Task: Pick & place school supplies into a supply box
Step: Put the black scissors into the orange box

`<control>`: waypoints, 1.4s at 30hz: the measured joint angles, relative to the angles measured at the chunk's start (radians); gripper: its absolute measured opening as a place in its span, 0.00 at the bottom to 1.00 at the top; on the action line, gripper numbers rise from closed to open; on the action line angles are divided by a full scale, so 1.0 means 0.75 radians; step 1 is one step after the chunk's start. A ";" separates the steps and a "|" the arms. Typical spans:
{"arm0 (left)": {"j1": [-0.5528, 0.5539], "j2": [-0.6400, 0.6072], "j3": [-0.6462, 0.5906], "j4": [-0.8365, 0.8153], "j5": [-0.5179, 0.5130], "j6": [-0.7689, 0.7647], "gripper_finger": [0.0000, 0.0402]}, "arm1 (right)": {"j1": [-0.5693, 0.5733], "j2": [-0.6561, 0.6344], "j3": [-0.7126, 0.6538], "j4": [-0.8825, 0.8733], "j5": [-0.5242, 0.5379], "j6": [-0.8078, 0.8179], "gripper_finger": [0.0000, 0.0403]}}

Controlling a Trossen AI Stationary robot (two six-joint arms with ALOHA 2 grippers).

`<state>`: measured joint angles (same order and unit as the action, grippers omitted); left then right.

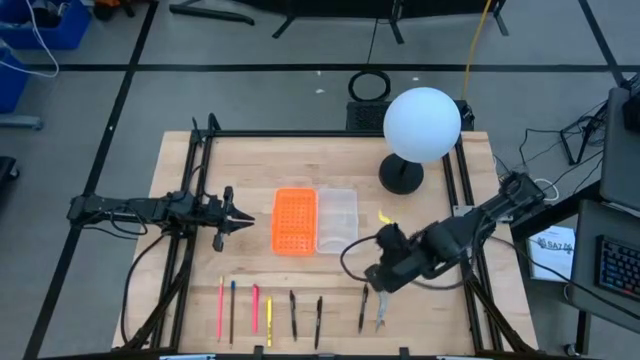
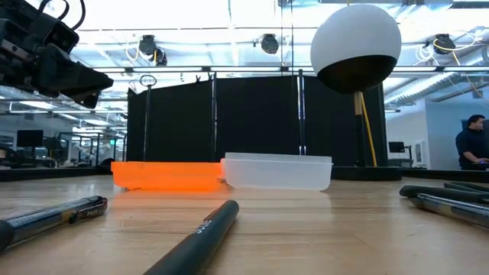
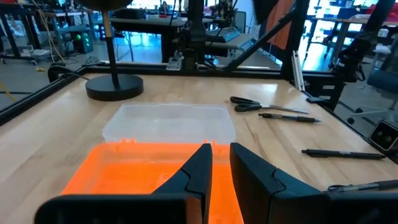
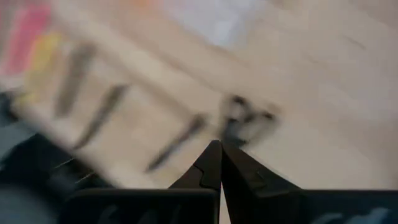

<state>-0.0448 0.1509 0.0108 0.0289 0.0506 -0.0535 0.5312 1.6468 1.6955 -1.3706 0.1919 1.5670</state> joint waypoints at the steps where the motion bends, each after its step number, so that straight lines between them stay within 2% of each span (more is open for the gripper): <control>1: 0.000 0.000 0.000 0.001 0.000 0.001 0.17 | 0.000 0.015 0.000 -0.061 0.021 0.080 0.00; 3: 0.000 0.000 0.000 -0.001 0.000 -0.001 0.17 | -0.001 0.049 -0.001 -0.141 0.051 0.179 0.00; 7: 0.000 0.000 0.000 -0.003 0.000 0.029 0.17 | -0.009 0.100 -0.002 -0.165 0.061 0.236 0.06; 16: 0.001 0.000 0.000 -0.004 0.000 0.108 0.17 | -0.072 0.223 -0.002 -0.072 0.042 0.235 0.36; 20: 0.001 0.000 0.000 0.009 -0.010 0.178 0.17 | -0.075 0.277 -0.002 -0.069 0.059 0.265 0.45; 31: 0.001 -0.001 0.000 0.134 -0.011 0.183 0.17 | -0.053 0.402 -0.002 -0.033 0.052 0.428 0.46; 42: 0.001 0.000 0.000 0.085 -0.011 0.179 0.17 | 0.009 0.508 -0.032 -0.020 -0.011 0.620 0.43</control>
<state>-0.0444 0.1508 0.0105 0.0923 0.0425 0.0811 0.5377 2.0281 1.6714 -1.3854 0.1835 2.0317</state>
